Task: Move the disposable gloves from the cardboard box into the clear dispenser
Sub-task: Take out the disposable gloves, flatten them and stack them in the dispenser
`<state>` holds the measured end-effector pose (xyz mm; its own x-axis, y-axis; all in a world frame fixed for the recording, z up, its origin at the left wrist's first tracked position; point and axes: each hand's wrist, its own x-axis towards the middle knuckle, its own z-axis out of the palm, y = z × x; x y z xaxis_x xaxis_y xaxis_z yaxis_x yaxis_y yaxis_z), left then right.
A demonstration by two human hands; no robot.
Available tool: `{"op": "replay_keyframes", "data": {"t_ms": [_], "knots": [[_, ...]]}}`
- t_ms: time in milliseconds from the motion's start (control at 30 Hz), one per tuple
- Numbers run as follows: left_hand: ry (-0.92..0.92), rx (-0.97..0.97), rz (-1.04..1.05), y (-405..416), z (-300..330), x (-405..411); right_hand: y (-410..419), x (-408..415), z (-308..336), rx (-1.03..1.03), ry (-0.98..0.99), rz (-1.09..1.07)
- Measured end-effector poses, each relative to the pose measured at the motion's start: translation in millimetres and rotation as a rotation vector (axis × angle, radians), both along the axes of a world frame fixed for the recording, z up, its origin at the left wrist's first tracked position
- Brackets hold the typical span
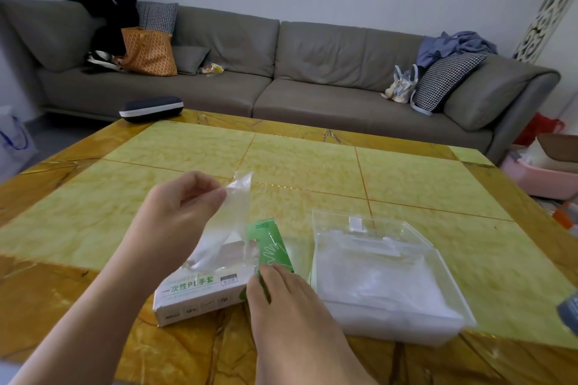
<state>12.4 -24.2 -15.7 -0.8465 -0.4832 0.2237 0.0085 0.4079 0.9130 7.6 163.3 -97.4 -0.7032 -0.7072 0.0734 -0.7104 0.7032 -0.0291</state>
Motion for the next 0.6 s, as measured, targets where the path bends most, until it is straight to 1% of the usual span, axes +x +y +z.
{"op": "replay_keyframes", "data": {"t_ms": [67, 100, 167, 233, 300, 333, 400, 467, 533, 567, 600], "knots": [[0.077, 0.110, -0.050, 9, 5, 3, 1, 6, 17, -0.033, -0.069, 0.040], [0.106, 0.127, -0.064, 13, 7, 4, 3, 7, 24, -0.102, -0.094, 0.056], [0.153, 0.124, -0.068, 19, 9, 5, 9, 13, 45, -0.345, -0.138, 0.028], [0.172, 0.110, -0.088, 25, 10, 7, 12, 15, 70, -0.617, -0.177, -0.105], [0.158, 0.085, -0.144, 32, 10, 10, 20, 6, 82, -0.806, -0.156, -0.184], [0.142, 0.071, -0.178, 36, 11, 11, 25, -1, 84, -0.860, -0.163, -0.211], [0.111, 0.081, -0.277, 47, 12, 13, 34, -12, 91, -0.921, -0.261, -0.231], [0.115, 0.125, -0.379, 53, 11, 15, 37, -20, 96, -0.997, -0.380, -0.165], [0.154, 0.143, -0.394, 57, 7, 13, 43, -25, 98, -1.128, -0.507, -0.156], [0.174, 0.177, -0.374, 57, 6, 12, 45, -27, 99, -1.191, -0.567, -0.181], [0.191, 0.251, -0.348, 58, 6, 11, 48, -29, 100, -1.238, -0.613, -0.208]]}}
